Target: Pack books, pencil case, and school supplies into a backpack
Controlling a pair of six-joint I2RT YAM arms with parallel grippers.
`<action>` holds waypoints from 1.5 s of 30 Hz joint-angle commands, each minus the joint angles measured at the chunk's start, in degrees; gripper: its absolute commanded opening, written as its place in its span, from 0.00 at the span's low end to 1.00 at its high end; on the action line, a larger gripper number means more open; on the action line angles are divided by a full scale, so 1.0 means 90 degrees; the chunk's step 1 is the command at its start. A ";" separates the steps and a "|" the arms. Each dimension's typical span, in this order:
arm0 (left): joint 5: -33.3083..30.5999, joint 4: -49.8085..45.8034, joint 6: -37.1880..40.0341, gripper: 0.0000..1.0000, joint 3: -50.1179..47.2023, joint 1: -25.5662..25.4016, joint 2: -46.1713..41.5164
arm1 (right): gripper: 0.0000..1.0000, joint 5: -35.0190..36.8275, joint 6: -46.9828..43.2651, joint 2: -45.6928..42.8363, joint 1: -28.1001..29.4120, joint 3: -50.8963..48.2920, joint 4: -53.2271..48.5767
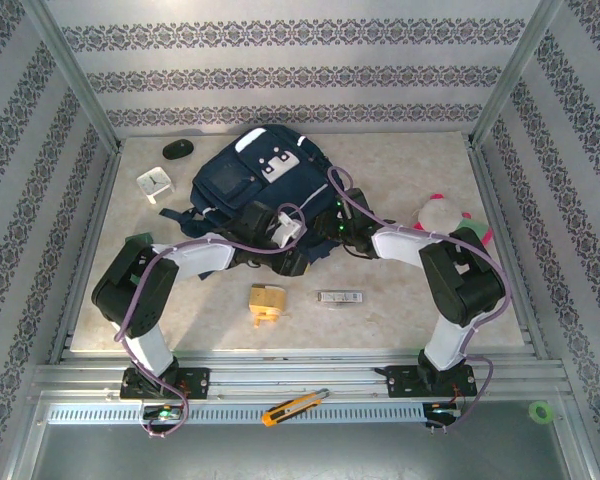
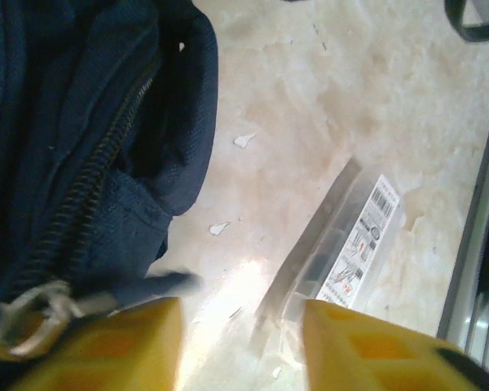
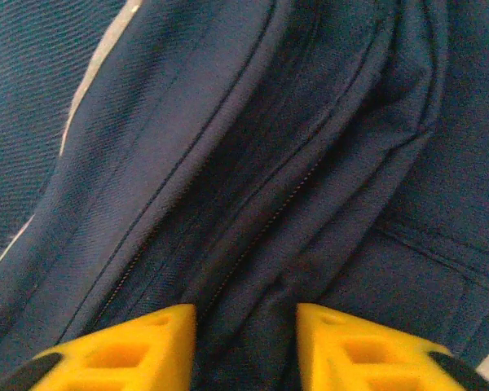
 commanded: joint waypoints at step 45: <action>0.0142 -0.0382 0.6454 0.00 -0.0102 0.1427 -0.0299 | 0.46 -0.0860 0.0415 -0.0932 0.1409 0.0897 -0.2612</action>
